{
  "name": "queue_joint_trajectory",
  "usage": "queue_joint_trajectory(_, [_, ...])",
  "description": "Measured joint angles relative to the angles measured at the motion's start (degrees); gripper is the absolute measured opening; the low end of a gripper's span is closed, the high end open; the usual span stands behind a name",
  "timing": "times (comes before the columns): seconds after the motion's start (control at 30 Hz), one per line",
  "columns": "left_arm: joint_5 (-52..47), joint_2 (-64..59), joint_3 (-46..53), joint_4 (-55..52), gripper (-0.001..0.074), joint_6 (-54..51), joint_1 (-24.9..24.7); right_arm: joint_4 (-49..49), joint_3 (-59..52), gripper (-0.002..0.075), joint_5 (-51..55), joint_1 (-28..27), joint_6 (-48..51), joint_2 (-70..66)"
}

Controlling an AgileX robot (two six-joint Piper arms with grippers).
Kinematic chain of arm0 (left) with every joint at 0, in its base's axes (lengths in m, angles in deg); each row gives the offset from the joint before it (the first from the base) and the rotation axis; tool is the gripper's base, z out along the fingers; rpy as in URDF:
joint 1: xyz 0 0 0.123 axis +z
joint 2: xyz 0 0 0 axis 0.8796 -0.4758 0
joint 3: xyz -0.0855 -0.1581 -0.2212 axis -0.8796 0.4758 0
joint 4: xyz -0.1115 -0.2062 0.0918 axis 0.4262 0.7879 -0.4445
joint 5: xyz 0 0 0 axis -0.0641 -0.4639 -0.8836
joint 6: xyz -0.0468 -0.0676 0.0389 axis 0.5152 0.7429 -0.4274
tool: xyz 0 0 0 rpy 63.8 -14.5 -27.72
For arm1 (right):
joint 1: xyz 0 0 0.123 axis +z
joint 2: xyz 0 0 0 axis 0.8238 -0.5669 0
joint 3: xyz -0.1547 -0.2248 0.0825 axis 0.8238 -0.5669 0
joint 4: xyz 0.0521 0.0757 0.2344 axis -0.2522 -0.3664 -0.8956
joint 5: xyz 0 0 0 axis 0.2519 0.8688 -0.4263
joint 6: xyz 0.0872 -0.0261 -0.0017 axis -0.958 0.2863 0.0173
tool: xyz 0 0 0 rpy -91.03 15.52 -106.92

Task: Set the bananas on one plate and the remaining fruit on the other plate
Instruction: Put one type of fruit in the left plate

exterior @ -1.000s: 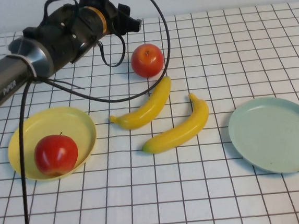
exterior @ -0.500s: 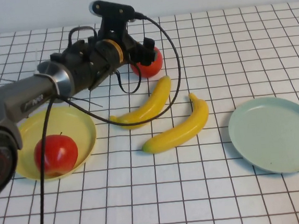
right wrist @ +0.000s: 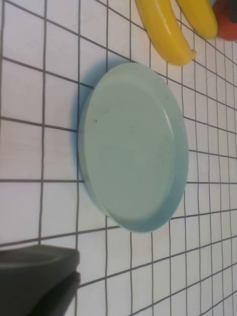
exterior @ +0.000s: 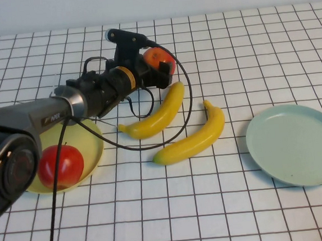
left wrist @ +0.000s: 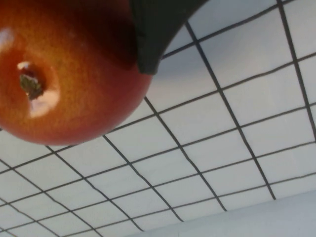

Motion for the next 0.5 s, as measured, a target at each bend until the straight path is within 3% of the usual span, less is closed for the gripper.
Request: queue_joint_trajectory(0.5, [6.3, -1.8, 0.0, -0.2, 0.0668, 1.0, 2.1, 0.0, 0.0, -0.0017, 0.0, 0.0, 0.0, 0.0])
